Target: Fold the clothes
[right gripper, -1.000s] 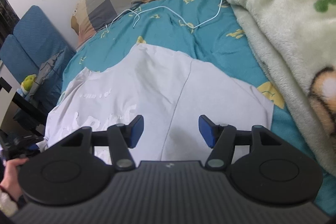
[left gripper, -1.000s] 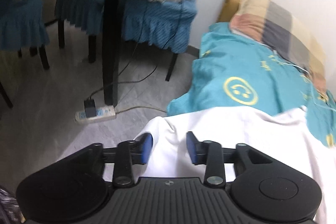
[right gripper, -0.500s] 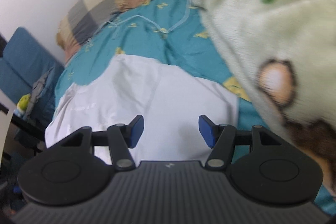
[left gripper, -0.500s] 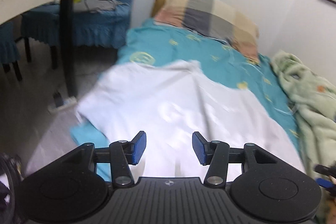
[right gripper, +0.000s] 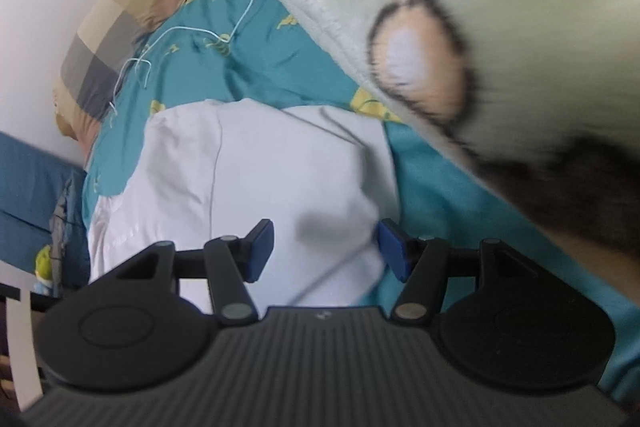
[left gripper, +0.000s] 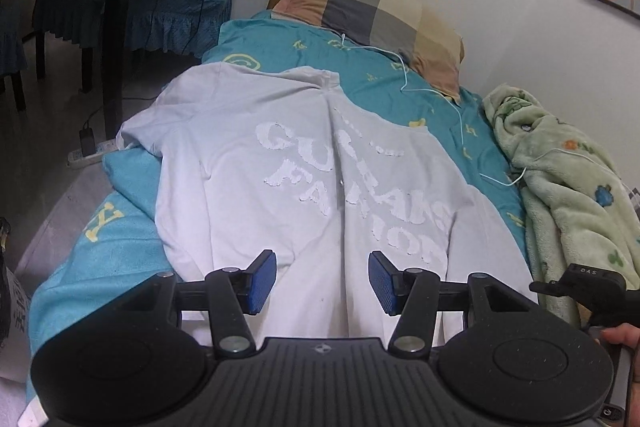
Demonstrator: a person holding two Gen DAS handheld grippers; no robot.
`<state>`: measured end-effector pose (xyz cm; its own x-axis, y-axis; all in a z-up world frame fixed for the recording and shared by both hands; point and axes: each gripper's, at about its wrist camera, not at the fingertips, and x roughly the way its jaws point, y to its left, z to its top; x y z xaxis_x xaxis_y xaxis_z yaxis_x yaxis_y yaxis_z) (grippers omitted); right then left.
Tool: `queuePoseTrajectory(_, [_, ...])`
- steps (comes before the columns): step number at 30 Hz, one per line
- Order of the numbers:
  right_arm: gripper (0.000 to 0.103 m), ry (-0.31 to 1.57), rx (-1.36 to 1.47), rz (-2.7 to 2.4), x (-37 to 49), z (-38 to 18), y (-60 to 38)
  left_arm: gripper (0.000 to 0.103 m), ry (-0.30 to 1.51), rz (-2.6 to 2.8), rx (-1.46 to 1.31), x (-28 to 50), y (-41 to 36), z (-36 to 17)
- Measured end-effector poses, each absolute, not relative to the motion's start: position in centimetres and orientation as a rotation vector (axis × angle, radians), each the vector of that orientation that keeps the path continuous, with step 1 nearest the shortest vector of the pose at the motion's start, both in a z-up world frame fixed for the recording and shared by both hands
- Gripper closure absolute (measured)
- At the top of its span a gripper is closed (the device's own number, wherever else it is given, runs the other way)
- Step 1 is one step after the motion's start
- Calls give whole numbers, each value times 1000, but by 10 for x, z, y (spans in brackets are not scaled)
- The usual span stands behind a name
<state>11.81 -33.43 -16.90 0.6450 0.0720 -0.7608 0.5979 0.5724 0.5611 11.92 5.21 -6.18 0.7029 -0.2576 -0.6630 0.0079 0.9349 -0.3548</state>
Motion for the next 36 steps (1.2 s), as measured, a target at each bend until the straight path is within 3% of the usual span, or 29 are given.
queuePoseTrajectory(5, [44, 822, 857, -403, 141, -182, -329, 49, 769, -139, -375, 134, 65, -64])
queuePoseTrajectory(7, [60, 819, 807, -428, 149, -185, -326, 49, 758, -121, -373, 137, 72, -63])
queuePoseTrajectory(9, [92, 817, 744, -429, 155, -181, -322, 49, 752, -103, -380, 140, 77, -62])
queuePoseTrajectory(11, [96, 799, 666, -435, 157, -173, -317, 49, 742, -95, -382, 143, 80, -60])
queuePoseTrajectory(21, [99, 527, 338, -474, 166, -90, -310, 49, 679, -109, -342, 146, 75, -46])
queuePoseTrajectory(36, [99, 553, 217, -488, 211, -87, -306, 49, 691, -128, -399, 167, 98, -55])
